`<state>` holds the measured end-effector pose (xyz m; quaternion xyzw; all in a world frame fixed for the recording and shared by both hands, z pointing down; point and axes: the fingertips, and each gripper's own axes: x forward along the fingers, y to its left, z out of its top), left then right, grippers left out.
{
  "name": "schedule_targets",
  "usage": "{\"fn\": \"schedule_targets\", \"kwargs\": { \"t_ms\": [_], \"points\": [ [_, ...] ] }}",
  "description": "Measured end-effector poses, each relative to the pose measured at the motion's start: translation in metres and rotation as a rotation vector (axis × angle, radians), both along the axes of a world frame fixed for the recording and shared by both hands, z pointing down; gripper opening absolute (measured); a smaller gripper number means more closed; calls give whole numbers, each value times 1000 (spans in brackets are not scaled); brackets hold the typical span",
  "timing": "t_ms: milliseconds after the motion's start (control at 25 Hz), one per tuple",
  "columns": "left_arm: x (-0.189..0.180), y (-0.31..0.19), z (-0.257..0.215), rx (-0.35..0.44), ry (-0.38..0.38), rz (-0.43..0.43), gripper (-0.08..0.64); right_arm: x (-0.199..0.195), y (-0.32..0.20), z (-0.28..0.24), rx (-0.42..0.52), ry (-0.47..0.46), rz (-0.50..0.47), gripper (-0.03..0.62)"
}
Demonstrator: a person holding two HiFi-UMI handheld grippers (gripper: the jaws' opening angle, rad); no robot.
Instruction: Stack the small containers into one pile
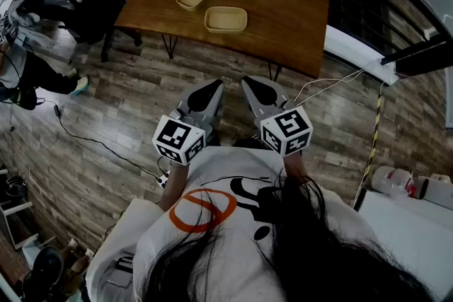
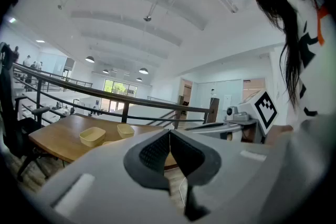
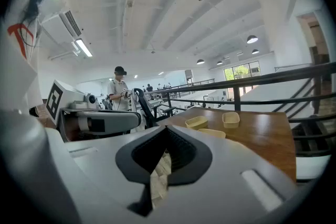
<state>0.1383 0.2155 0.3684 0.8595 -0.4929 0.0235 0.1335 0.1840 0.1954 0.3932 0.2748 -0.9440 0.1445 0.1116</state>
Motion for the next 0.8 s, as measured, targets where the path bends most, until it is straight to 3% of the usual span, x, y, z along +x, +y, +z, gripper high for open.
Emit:
{"fn": "schedule_targets", "kwargs": {
  "t_ms": [800],
  "points": [
    [38,-30,19,-46,-46,-16,0,41,-32,25,-83,-28,-21,9]
  ]
}}
